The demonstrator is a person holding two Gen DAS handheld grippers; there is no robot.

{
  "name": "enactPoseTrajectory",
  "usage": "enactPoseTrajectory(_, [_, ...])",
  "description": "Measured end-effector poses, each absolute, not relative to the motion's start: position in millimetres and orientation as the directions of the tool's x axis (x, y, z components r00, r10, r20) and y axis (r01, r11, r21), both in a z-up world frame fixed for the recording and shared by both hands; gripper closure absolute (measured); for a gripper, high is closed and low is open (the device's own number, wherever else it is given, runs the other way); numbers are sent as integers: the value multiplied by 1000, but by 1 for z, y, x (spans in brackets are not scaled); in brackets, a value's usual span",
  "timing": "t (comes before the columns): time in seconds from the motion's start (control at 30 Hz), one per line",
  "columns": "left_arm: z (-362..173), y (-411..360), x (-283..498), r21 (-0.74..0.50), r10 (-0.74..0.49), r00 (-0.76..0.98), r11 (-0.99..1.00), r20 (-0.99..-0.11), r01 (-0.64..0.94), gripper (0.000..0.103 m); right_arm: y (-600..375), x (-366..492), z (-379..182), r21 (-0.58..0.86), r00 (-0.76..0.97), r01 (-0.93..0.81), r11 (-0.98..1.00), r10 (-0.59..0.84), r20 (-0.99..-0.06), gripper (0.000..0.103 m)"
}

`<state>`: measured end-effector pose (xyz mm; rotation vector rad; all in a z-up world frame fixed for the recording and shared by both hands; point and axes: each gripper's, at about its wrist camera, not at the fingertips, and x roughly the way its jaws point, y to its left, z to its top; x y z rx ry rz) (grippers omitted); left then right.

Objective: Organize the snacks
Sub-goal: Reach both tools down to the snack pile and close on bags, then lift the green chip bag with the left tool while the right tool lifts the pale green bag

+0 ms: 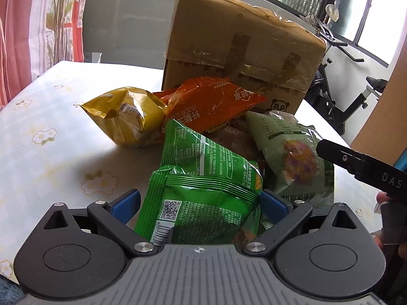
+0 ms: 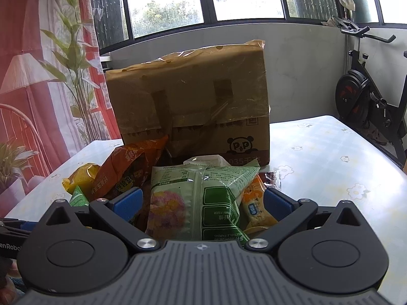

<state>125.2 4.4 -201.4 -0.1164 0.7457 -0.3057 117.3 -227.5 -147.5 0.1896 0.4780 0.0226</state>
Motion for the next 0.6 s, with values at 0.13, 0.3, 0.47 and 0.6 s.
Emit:
enactPoseTrajectory(0.13, [-206,4,126,-246,-344,679,939,-649,241,6,-227,121,-151,181,883,24,983,64,-466,0])
enactPoseTrajectory(0.3, [-200,5,121,-252,-371,695,929,-616,272,23,-224,131,-154,170,875,34,985,53,-482,0])
enactPoseTrajectory(0.47, [-187,8,112,-215,-342,737,940,-582,266,26,-219,146,-156,159,870,25,987,57,-489,0])
enactPoseTrajectory(0.6, [-175,14,106,-227,-336,780,941,-527,251,27,-211,157,-162,120,861,11,993,52,-507,0])
